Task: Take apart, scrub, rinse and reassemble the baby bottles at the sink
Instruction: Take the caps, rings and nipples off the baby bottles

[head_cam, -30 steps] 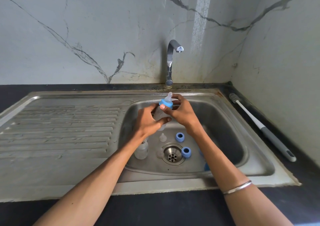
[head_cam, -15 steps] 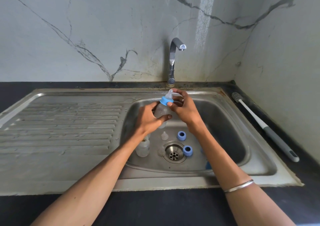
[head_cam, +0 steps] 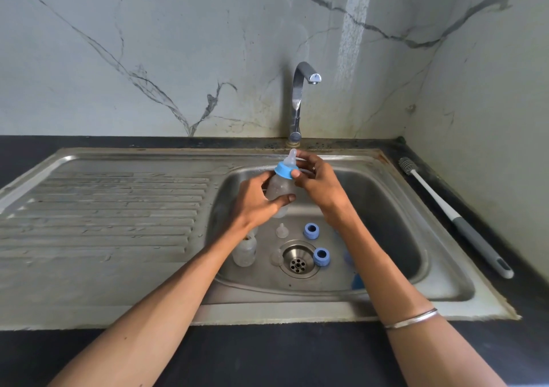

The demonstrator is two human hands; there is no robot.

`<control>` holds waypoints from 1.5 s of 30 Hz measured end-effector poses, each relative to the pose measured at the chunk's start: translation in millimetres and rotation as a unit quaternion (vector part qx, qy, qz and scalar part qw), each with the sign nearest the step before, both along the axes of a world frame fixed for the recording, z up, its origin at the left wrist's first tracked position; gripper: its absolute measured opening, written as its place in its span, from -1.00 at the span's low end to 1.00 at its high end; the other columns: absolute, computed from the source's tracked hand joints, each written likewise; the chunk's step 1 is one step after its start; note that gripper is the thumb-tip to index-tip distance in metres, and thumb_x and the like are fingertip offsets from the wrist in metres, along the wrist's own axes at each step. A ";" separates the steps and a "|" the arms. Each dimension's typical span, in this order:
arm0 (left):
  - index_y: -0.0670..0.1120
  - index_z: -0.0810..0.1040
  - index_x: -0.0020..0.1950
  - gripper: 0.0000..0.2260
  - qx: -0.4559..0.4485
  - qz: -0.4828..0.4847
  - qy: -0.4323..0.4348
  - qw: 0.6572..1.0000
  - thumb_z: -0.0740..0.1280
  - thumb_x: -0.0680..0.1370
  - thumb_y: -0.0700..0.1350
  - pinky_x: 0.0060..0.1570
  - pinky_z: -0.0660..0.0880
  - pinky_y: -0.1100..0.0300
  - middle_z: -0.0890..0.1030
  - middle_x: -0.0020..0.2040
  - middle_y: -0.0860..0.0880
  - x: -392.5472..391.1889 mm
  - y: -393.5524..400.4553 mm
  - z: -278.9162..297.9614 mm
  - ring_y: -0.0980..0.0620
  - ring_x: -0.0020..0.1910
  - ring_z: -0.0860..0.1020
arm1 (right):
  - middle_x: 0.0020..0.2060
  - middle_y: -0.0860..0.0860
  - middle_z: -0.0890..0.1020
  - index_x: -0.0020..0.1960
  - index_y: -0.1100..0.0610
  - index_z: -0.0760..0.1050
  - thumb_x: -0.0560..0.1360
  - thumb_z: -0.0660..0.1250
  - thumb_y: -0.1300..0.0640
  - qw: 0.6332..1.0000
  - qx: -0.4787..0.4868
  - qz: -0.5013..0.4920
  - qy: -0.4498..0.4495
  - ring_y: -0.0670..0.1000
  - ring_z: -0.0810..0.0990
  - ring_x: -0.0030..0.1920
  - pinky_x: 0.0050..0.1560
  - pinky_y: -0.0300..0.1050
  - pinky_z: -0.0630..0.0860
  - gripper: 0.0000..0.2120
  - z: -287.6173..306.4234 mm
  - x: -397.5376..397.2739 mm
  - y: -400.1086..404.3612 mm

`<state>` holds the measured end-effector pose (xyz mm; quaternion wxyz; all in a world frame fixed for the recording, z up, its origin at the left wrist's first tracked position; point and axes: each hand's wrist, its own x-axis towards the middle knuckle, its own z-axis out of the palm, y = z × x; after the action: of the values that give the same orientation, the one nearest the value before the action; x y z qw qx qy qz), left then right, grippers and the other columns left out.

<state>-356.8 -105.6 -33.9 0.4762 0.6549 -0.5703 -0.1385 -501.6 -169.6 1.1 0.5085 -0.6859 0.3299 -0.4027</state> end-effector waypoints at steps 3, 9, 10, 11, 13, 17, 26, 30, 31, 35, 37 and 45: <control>-0.03 0.59 0.23 -0.52 0.000 -0.004 0.006 1.000 0.60 0.36 0.02 0.06 0.60 0.08 0.68 0.01 0.08 0.5 -0.2 -0.3 0.15 -0.03 0.64 | 0.19 0.04 0.64 0.37 0.16 0.47 0.61 0.27 0.30 0.998 -0.017 0.038 0.041 -0.03 0.59 0.21 0.23 -0.15 0.53 -0.66 0.8 -2.7 -5.1; 0.00 0.57 0.26 -0.50 0.010 -0.022 -0.002 1.000 0.59 0.36 0.02 0.09 0.58 0.13 0.68 0.08 0.07 1.4 -0.5 -1.2 0.16 0.04 0.63 | 0.07 -0.02 0.69 0.25 0.12 0.58 0.46 0.52 0.07 0.998 -0.033 -0.018 0.057 -0.08 0.65 0.06 0.12 -0.15 0.59 -0.62 -5.7 2.8 1.9; -0.01 0.56 0.27 -0.49 0.016 -0.025 -0.005 1.000 0.59 0.36 0.03 0.09 0.58 0.16 0.67 0.09 0.07 1.1 -0.7 -1.5 0.16 0.04 0.62 | 0.06 -0.02 0.69 0.24 0.12 0.59 0.46 0.52 0.09 0.997 -0.037 -0.025 0.059 -0.08 0.65 0.06 0.12 -0.15 0.59 -0.62 -6.4 2.8 1.9; -0.02 0.56 0.27 -0.48 0.021 -0.026 -0.009 0.999 0.59 0.36 0.04 0.08 0.57 0.19 0.67 0.09 0.07 0.8 -1.0 -1.7 0.17 0.04 0.61 | 0.07 -0.01 0.69 0.25 0.12 0.58 0.47 0.51 0.13 0.998 -0.032 -0.023 0.054 -0.08 0.65 0.07 0.12 -0.15 0.58 -0.63 -6.2 2.0 1.3; -0.03 0.56 0.21 -0.52 0.026 -0.022 -0.009 0.999 0.59 0.36 0.03 0.03 0.56 0.24 0.65 0.04 0.07 0.6 -0.7 -0.8 0.17 -0.01 0.61 | 0.09 0.01 0.68 0.28 0.15 0.57 0.52 0.45 0.20 1.000 -0.003 -0.005 0.018 -0.07 0.65 0.09 0.14 -0.18 0.56 -0.66 -3.9 -0.8 -0.3; -0.05 0.55 0.19 -0.52 0.038 -0.006 -0.002 0.999 0.60 0.35 0.03 0.02 0.58 0.17 0.65 0.02 0.05 4.2 0.2 2.2 0.10 -0.03 0.62 | 0.06 -0.02 0.68 0.30 0.12 0.56 0.54 0.42 0.20 0.999 0.032 0.013 -0.019 -0.14 0.64 0.05 0.08 -0.29 0.51 -0.67 4.0 -9.6 -3.5; -0.10 0.57 0.06 -0.55 0.112 -0.011 -0.059 0.992 0.63 0.30 0.04 -0.11 0.54 0.14 0.65 -0.07 0.02 11.9 7.2 12.6 0.06 -0.11 0.60 | -0.01 -0.02 0.71 0.14 0.04 0.65 0.37 0.58 0.16 0.994 0.038 -0.021 0.096 -0.05 0.65 0.04 0.07 -0.18 0.53 -0.65 -5.7 -28.6 -21.6; -0.07 0.55 -0.07 -0.61 0.170 -0.031 -0.134 0.976 0.63 0.26 0.02 -0.27 0.43 0.15 0.61 -0.17 0.02 11.6 12.6 15.2 0.05 -0.20 0.56 | 0.01 -0.04 0.70 0.18 0.04 0.63 0.35 0.60 0.15 0.977 0.009 -0.026 0.211 -0.06 0.65 0.05 0.15 -0.12 0.56 -0.58 -13.8 -28.1 -24.5; -0.06 0.55 -0.07 -0.61 0.185 -0.039 -0.146 0.971 0.63 0.26 0.01 -0.28 0.43 0.15 0.60 -0.17 0.02 10.6 15.0 16.6 0.05 -0.20 0.55 | 0.03 -0.03 0.69 0.19 0.04 0.63 0.35 0.59 0.15 0.970 0.002 -0.030 0.241 -0.05 0.64 0.05 0.11 -0.15 0.55 -0.58 -14.3 -27.8 -23.9; -0.03 0.55 0.09 -0.54 0.244 -0.064 -0.193 0.948 0.62 0.27 -0.03 -0.33 0.48 0.19 0.58 -0.02 0.01 4.9 22.5 20.5 0.04 -0.12 0.56 | 0.06 -0.01 0.65 0.21 0.08 0.60 0.36 0.58 0.16 0.946 -0.022 -0.024 0.322 -0.04 0.60 0.02 -0.02 -0.22 0.45 -0.56 -15.7 -28.2 -21.7; 0.00 0.51 0.14 -0.49 0.279 -0.072 -0.213 0.934 0.63 0.27 -0.02 -0.39 0.45 0.20 0.54 0.06 -0.01 1.1 26.5 22.2 0.04 -0.13 0.55 | 0.05 0.00 0.65 0.21 0.10 0.60 0.36 0.58 0.16 0.937 -0.034 -0.019 0.346 -0.05 0.58 -0.01 -0.05 -0.23 0.43 -0.57 -16.8 -28.2 -20.8; -0.04 0.46 0.10 -0.52 0.393 -0.090 -0.333 0.853 0.63 0.31 -0.09 -0.33 0.40 0.18 0.42 -0.03 0.02 -18.8 46.5 16.4 0.04 -0.15 0.48 | 0.04 0.01 0.67 0.21 0.09 0.62 0.34 0.59 0.15 0.928 -0.042 -0.017 0.371 -0.05 0.59 -0.03 -0.08 -0.21 0.44 -0.55 -19.9 -24.8 -19.5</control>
<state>-375.6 -59.1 -17.5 -0.0536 0.7403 -0.6489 -0.1672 -526.4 -189.2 -18.8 0.3131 -0.8014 0.4895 -0.1420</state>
